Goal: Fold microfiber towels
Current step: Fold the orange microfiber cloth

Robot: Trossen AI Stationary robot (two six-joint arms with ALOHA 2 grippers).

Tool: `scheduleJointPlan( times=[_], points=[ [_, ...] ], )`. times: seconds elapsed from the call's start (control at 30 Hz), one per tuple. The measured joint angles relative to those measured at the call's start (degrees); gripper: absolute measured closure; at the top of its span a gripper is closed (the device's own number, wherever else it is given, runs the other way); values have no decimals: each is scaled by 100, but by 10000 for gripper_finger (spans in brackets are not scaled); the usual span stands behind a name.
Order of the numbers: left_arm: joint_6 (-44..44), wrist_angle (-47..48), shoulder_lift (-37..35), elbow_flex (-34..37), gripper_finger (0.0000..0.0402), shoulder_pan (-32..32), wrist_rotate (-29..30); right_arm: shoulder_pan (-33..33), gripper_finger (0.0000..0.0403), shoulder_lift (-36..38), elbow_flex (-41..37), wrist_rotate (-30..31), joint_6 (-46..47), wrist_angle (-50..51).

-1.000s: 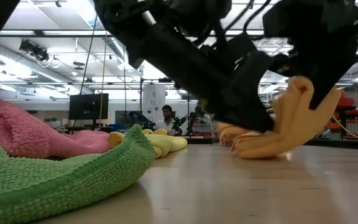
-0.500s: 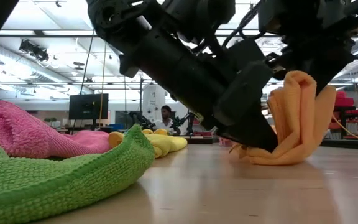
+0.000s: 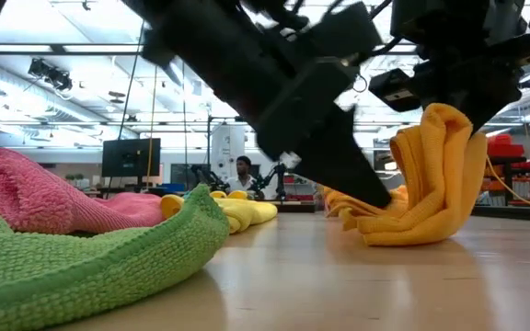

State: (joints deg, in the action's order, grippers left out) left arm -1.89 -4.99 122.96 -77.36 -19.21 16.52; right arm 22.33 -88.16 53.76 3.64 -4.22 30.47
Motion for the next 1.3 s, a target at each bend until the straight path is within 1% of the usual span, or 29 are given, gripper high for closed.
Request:
scheduleJointPlan(
  times=[0.13, 0.2, 0.27, 0.43, 0.53, 0.57, 0.73, 0.8, 0.87, 0.93, 1.03, 1.17, 1.3],
  points=[
    [-104, 450, -162, 0, 355, -108, 776, -4, 386, -94, -3, -490, 96, -121],
    [-233, 621, -161, 0, 361, -107, 999, -2, 386, -213, -2, -921, 188, -106],
    [-369, 726, -141, 1, 366, -102, 1038, 16, 386, -291, -4, -1326, 354, 111],
    [-448, 752, -112, 2, 378, -86, 1092, 173, 387, -247, 4, -1934, 888, 717],
    [-471, 581, -112, 2, 383, -54, 1084, 231, 387, -170, 9, -2676, 1260, 884],
    [-514, 477, -112, 2, 385, -32, 1081, 250, 387, -164, 11, -2815, 1309, 869],
    [-521, -105, -18, -4, 382, 46, 1013, 278, 388, -211, 13, -2444, 1249, 745],
    [-500, -379, 98, -6, 379, 45, 885, 234, 388, -216, 13, -2399, 1161, 647],
    [-506, -417, 144, 4, 378, 47, 734, 170, 388, -216, 13, -2344, 1120, 408],
    [-510, -778, 271, -8, 380, 41, 575, 105, 388, -216, 13, -2298, 1066, 274],
    [-495, -1038, 386, -2, 387, 26, 569, 6, 388, -306, 21, -2257, 957, 39],
    [-494, -1126, 457, -2, 390, 25, 570, -78, 388, -601, 20, -2314, 836, -118],
    [-490, -1140, 461, -2, 382, 21, 516, -230, 386, -916, 20, -2316, 767, -172]
  ],
)
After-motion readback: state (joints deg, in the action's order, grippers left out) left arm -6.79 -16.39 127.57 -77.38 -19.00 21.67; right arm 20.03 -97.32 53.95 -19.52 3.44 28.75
